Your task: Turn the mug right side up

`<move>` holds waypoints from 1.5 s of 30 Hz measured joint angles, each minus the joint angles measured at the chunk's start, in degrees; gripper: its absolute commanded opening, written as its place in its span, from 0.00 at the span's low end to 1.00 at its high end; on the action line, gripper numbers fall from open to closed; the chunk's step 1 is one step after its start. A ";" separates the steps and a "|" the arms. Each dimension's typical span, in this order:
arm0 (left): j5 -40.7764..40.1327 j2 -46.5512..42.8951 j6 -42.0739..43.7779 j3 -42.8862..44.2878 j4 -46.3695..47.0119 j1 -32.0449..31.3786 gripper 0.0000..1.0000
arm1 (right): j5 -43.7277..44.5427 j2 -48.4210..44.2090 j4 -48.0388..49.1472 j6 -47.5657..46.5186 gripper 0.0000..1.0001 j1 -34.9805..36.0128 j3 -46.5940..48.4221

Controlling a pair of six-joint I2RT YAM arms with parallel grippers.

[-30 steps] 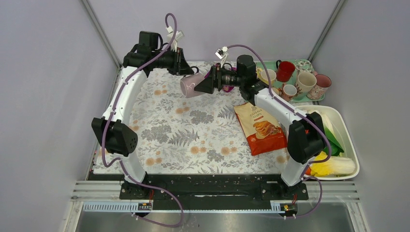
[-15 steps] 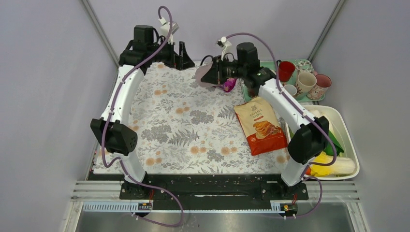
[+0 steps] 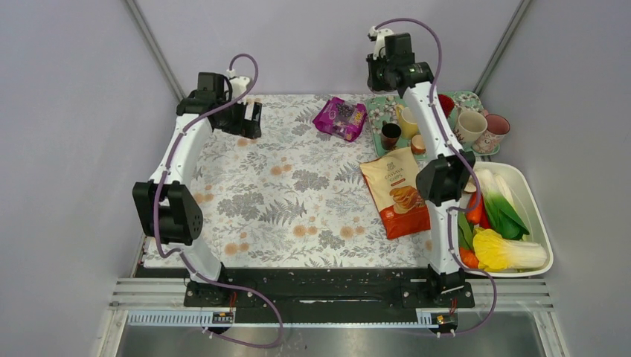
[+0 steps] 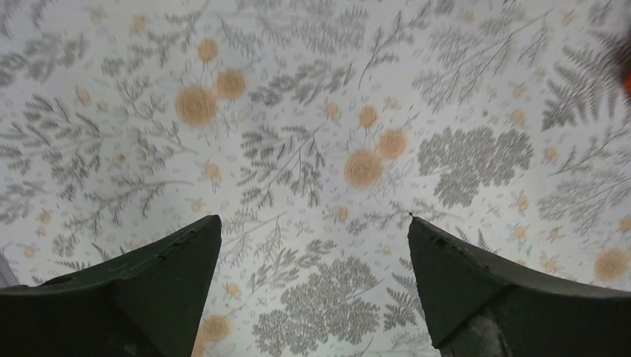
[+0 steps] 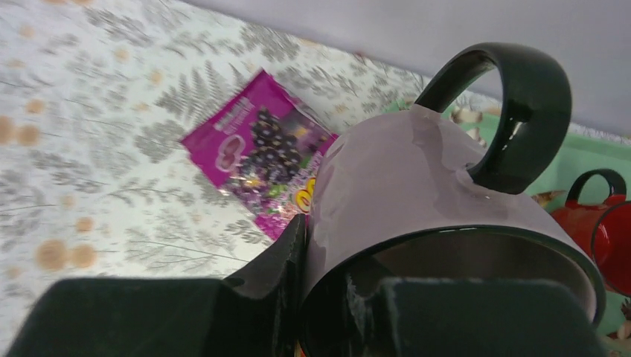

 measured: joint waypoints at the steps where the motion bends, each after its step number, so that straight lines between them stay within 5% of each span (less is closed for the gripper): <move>1: -0.68 -0.33 0.63 -1.68 -0.22 -0.02 0.99 | 0.87 1.27 -0.04 -0.48 0.00 -0.02 0.09; 9: -3.89 -3.89 3.45 -11.54 -0.55 0.83 0.99 | 5.77 10.80 2.51 -3.56 0.00 -0.52 -2.29; 28: -4.15 -4.13 4.35 -12.48 0.02 1.31 0.99 | 11.45 17.73 5.53 -2.27 0.01 -1.40 -4.79; 32: -4.20 -4.13 4.85 -12.48 0.00 1.36 0.99 | 10.47 19.21 5.09 -2.29 0.10 -1.79 -4.37; 41: -4.22 -4.07 5.20 -12.44 -0.02 1.42 0.99 | 10.25 19.98 5.64 -3.89 0.54 -2.34 -2.75; 45: -4.20 -3.56 5.20 -11.91 -0.48 1.42 0.99 | 10.08 19.98 6.23 -4.02 0.66 -2.73 -1.99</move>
